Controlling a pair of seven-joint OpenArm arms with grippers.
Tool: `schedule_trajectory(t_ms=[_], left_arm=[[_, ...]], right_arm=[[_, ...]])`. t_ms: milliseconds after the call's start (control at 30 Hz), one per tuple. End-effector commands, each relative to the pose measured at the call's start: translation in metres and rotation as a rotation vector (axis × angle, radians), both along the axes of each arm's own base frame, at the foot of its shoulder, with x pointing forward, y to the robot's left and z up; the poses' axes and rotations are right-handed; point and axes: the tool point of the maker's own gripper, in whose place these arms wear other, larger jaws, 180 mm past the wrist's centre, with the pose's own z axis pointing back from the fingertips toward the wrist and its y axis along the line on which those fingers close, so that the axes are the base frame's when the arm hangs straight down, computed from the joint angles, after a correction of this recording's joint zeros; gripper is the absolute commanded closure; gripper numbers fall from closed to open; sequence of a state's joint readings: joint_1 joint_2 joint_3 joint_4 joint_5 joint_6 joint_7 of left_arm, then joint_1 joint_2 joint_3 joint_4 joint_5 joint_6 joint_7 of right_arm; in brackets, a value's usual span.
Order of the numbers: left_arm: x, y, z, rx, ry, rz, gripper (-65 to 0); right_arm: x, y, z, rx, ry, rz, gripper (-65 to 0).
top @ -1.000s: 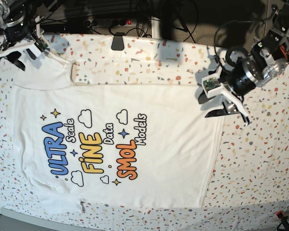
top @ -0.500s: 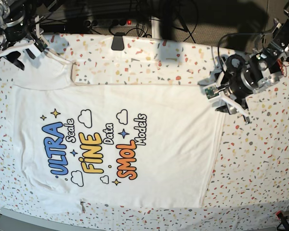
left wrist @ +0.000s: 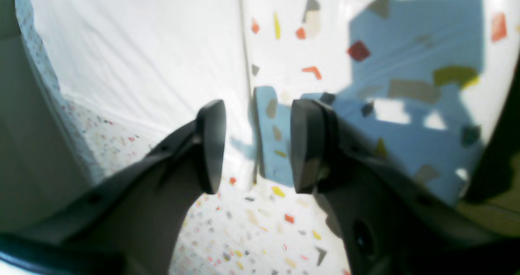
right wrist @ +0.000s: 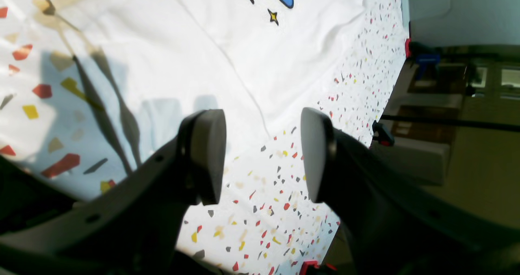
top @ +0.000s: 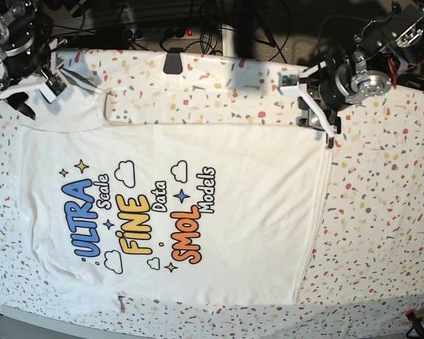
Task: Fold the T-shirt properly
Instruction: 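Lower both grippers and pinch the shoulder edges of the white shirt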
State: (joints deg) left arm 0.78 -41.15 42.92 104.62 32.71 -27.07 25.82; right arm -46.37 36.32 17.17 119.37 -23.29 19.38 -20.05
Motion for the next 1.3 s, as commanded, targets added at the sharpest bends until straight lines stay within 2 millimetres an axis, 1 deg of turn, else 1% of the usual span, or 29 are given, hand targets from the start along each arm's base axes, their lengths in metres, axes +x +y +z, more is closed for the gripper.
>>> schedule_trajectory(t_ms=[0, 100, 267, 367, 467, 633, 700, 800, 900, 967, 1033, 1133, 1200, 1267], left_arm=[[0.013, 0.004, 0.012, 0.007, -0.053, 0.000, -25.3], [0.022, 0.010, 0.010, 0.021, -0.060, 0.010, -25.3], [0.035, 0.036, -0.013, 0.039, -0.001, 0.058, -25.4], [0.034, 0.048, -0.024, 0.057, 0.033, 0.092, -25.4], [0.031, 0.047, -0.026, 0.052, 0.042, 0.093, -25.4], [0.038, 0.037, -0.020, 0.015, 0.025, 0.065, -25.3], [0.038, 0.031, -0.020, 0.001, 0.025, 0.063, -22.5], [0.037, 0.022, -0.021, -0.018, 0.027, 0.062, -14.8], [0.038, 0.022, -0.021, -0.017, 0.026, 0.065, -7.2], [0.038, 0.025, -0.021, -0.002, 0.025, 0.076, -0.5], [0.039, 0.029, -0.022, 0.014, 0.022, 0.089, 0.0], [0.040, 0.035, -0.023, 0.042, 0.019, 0.110, 0.0], [0.040, 0.035, -0.023, 0.044, 0.019, 0.111, 0.0], [0.040, 0.034, -0.023, 0.041, 0.019, 0.111, 0.0]], right_arm=[[0.005, 0.001, 0.009, -0.009, -0.031, 0.013, -30.0], [0.005, 0.000, 0.009, -0.011, -0.030, 0.011, -30.0], [0.003, -0.003, 0.008, -0.021, -0.021, -0.005, -30.0], [0.003, -0.003, 0.008, -0.021, -0.021, -0.005, -30.0], [0.004, -0.003, 0.008, -0.021, -0.022, -0.004, -30.0], [0.004, -0.003, 0.008, -0.021, -0.022, -0.005, -30.0], [0.004, -0.003, 0.008, -0.021, -0.022, -0.005, -30.0], [0.004, -0.003, 0.008, -0.020, -0.022, -0.004, -30.0], [0.003, -0.003, 0.008, -0.020, -0.022, -0.004, -30.0], [0.003, -0.002, 0.007, -0.021, -0.015, -0.002, -30.0], [-0.001, 0.002, 0.001, -0.012, 0.028, 0.020, -30.0], [-0.011, 0.017, -0.013, 0.069, 0.117, 0.065, -30.1], [-0.016, 0.026, -0.019, 0.117, 0.157, 0.089, -30.5], [-0.019, 0.031, -0.022, 0.152, 0.184, 0.094, -35.7]])
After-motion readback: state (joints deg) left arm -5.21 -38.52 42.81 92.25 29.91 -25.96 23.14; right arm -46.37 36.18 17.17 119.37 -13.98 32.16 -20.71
